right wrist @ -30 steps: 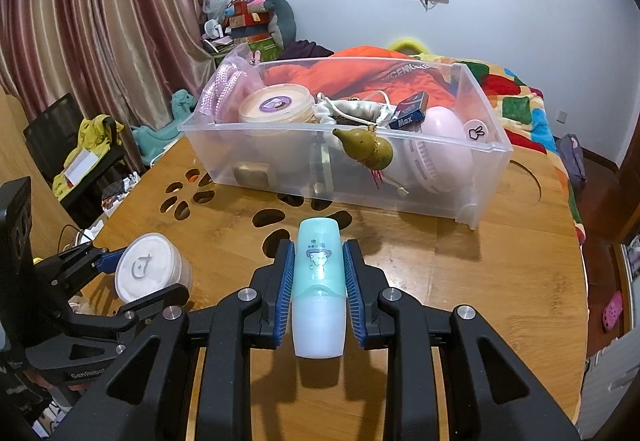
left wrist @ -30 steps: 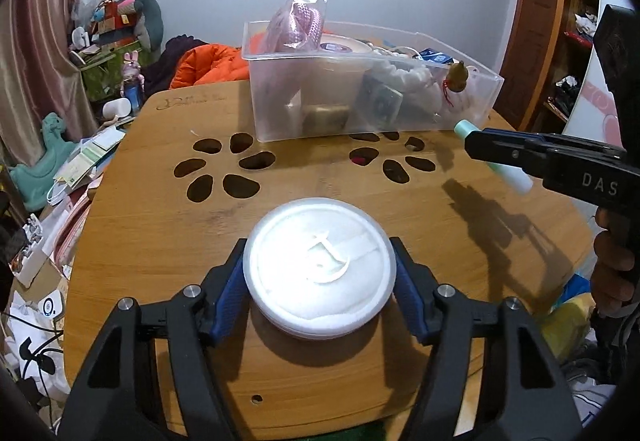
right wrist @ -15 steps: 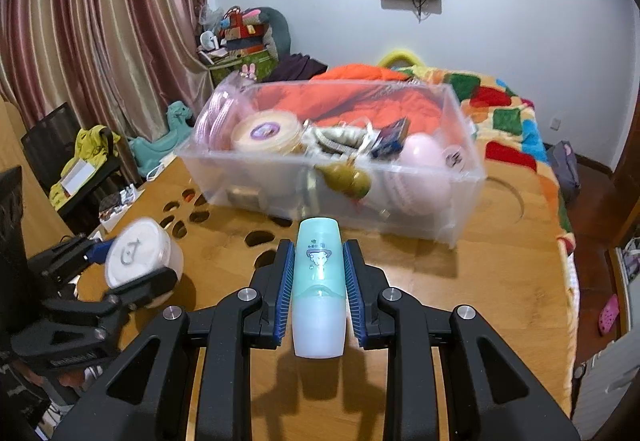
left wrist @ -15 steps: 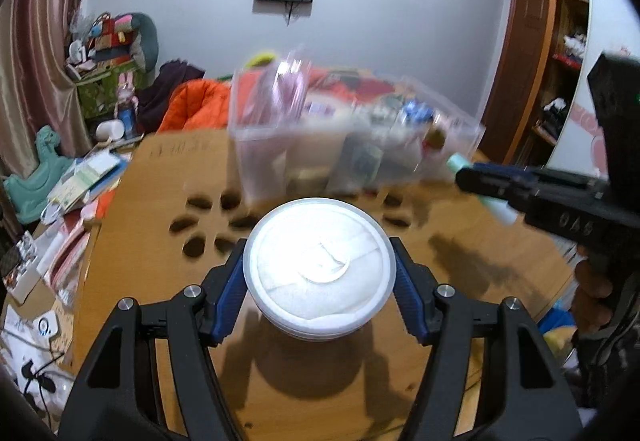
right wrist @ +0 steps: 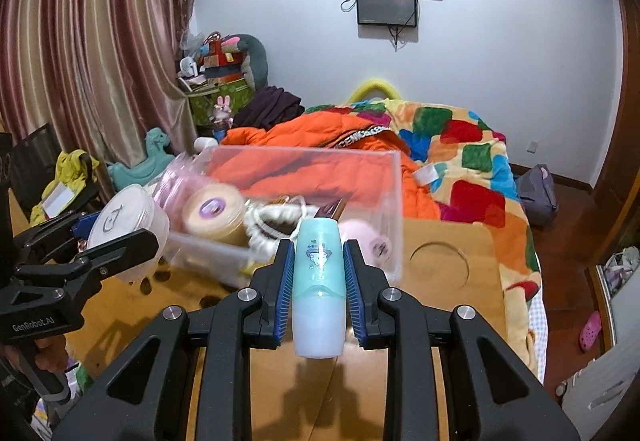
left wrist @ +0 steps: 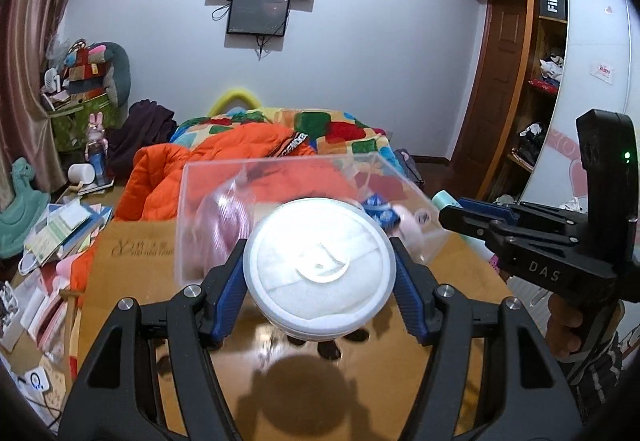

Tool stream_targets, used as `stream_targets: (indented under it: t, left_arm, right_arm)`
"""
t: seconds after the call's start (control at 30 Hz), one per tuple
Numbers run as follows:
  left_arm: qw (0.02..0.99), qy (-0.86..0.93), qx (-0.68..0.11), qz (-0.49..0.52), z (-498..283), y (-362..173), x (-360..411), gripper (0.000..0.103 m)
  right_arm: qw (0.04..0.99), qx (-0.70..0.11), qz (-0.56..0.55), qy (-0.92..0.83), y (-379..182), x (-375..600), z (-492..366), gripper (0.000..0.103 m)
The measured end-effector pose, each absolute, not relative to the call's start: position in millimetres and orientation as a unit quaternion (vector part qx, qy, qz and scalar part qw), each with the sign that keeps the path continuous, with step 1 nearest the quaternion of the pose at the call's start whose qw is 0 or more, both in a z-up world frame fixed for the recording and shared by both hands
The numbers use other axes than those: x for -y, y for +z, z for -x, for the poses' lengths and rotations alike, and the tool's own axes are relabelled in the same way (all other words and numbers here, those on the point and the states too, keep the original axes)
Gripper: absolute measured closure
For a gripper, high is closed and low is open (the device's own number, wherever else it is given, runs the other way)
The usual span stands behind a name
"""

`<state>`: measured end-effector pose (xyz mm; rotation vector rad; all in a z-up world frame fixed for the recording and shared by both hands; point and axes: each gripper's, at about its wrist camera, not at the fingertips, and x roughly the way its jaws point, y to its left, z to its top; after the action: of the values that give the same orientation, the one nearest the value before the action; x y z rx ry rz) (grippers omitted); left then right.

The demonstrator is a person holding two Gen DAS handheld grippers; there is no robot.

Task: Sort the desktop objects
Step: 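Lift and carry the bottle with the right tool while the left carries the white tub toward the box, then lower the bottle into the box with the right tool while the left lowers the white tub and opens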

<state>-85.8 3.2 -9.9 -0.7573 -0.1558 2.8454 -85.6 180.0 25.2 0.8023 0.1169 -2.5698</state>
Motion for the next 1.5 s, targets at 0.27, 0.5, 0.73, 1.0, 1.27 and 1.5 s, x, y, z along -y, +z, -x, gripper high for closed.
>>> stream_targets:
  t: [0.27,0.5,0.73,1.0,1.27,1.5]
  left_arm:
    - [0.114,0.957,0.054,0.262,125.4,-2.5,-11.0,0.038]
    - [0.116,0.949,0.054,0.289,162.2,-12.5,-11.8,0.038]
    - [0.103,0.953,0.01,0.284,177.0,-14.7,-17.1,0.038]
    - [0.098,0.954,-0.024,0.281,182.9,-16.2,-19.7,0.038]
    - [0.102,0.953,-0.024,0.284,184.5,-17.5,-21.0,0.038]
    - [0.107,0.951,-0.013,0.29,184.2,-16.0,-19.7,0.037]
  right_arm:
    - [0.219,-0.04,-0.304,-0.926,22.1,-175.6,125.1,0.081]
    - [0.218,-0.063,-0.322,-0.919,12.8,-157.2,159.0,0.081]
    - [0.226,-0.102,-0.328,-0.912,6.3,-134.9,174.8,0.081]
    - [0.223,-0.111,-0.345,-0.905,-5.1,-131.3,186.8,0.081]
    - [0.216,-0.11,-0.356,-0.902,-9.2,-134.7,188.5,0.08]
    - [0.213,-0.106,-0.342,-0.909,-0.3,-140.1,181.8,0.07]
